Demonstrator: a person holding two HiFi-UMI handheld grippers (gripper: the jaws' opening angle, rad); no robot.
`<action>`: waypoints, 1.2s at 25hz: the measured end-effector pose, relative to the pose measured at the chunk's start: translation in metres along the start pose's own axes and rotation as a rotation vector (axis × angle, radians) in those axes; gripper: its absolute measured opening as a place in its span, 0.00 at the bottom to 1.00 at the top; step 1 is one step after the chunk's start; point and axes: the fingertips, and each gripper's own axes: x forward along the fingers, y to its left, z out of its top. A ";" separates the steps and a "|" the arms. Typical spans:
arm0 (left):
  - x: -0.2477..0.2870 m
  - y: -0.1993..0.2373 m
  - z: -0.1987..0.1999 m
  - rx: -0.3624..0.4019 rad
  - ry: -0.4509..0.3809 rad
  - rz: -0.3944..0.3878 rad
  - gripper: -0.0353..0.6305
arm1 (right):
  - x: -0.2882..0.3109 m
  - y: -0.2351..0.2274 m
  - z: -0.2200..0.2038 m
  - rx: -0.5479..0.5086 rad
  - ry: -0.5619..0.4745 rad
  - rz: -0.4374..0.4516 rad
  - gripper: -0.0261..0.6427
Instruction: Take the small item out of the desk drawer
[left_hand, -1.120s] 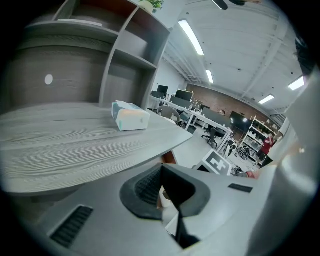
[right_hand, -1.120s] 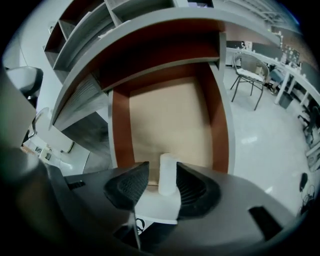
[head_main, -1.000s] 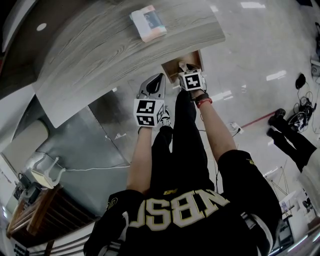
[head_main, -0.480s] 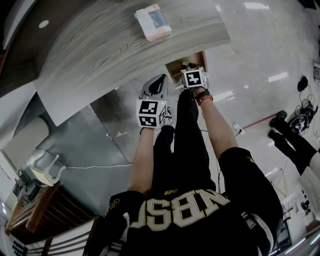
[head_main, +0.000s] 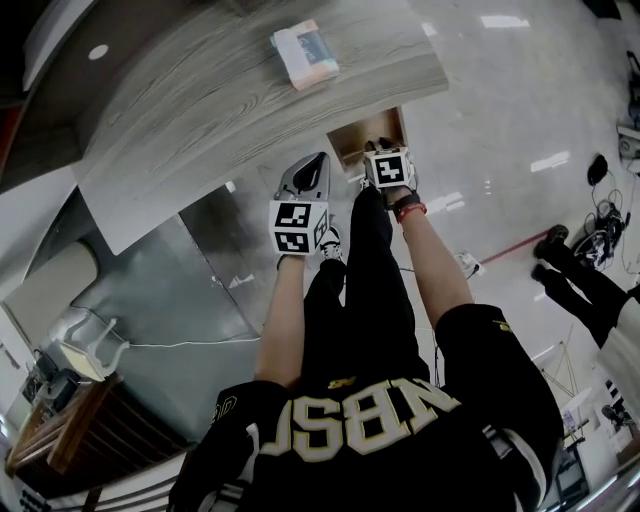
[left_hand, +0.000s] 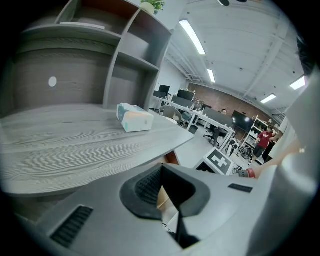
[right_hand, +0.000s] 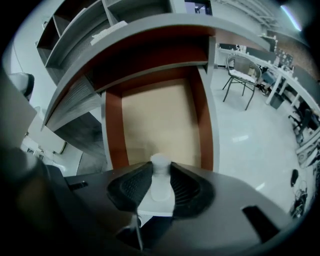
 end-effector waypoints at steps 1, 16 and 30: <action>-0.002 -0.001 0.001 0.000 -0.001 0.000 0.06 | -0.005 0.000 0.000 0.004 -0.007 0.000 0.22; -0.052 -0.017 0.017 -0.018 -0.060 0.006 0.06 | -0.086 0.012 -0.004 0.094 -0.138 -0.017 0.22; -0.106 -0.035 0.038 -0.004 -0.125 0.006 0.06 | -0.180 0.023 0.004 0.141 -0.310 -0.049 0.22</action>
